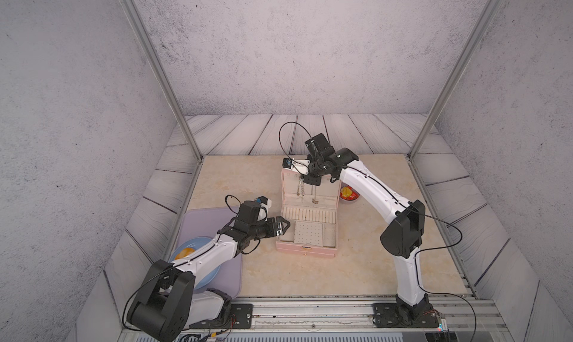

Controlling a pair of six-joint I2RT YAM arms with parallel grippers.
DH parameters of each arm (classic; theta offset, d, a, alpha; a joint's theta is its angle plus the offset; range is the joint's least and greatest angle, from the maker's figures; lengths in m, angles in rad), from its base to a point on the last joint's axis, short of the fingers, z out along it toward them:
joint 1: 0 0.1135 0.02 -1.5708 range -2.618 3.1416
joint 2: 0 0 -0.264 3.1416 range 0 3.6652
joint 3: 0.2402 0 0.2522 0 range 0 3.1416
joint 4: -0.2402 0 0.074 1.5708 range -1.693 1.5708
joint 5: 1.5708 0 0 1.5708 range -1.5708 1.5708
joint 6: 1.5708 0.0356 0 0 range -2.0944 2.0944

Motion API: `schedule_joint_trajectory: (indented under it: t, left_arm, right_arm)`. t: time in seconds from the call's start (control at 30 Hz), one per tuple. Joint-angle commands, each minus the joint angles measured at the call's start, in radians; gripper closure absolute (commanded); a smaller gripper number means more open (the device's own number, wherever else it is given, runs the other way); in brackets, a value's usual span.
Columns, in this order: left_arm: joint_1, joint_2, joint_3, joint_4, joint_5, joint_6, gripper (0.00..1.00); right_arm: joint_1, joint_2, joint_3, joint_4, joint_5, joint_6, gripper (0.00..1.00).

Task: Put jewelry chain into jewelry box
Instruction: Adjust the necklace at the jewelry box clasp.

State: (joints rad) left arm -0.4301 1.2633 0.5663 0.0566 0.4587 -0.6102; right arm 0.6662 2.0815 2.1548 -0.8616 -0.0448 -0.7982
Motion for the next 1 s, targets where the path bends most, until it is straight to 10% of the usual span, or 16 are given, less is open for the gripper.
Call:
schedule_joint_trajectory:
  t: [0.0, 0.13, 0.5, 0.67, 0.97]
  left_arm:
    - [-0.007, 0.003, -0.014, 0.008, 0.010, 0.000, 0.16]
    - [-0.011, 0.002, -0.016, 0.008, 0.012, -0.003, 0.16]
    - [-0.029, -0.002, -0.027, 0.009, 0.039, -0.021, 0.16]
    - [-0.037, -0.012, -0.035, 0.010, 0.048, -0.032, 0.16]
    - [-0.054, -0.020, -0.040, 0.007, 0.058, -0.037, 0.16]
  right_arm:
    - [0.000, 0.037, 0.004, -0.015, 0.044, 0.017, 0.84]
    - [-0.001, 0.043, -0.001, -0.020, 0.060, 0.010, 1.00]
    - [-0.001, 0.035, 0.016, -0.032, 0.055, 0.007, 0.99]
    - [-0.001, -0.003, 0.016, -0.027, 0.045, 0.024, 0.56]
    - [0.000, -0.075, -0.017, -0.027, 0.009, 0.030, 0.38]
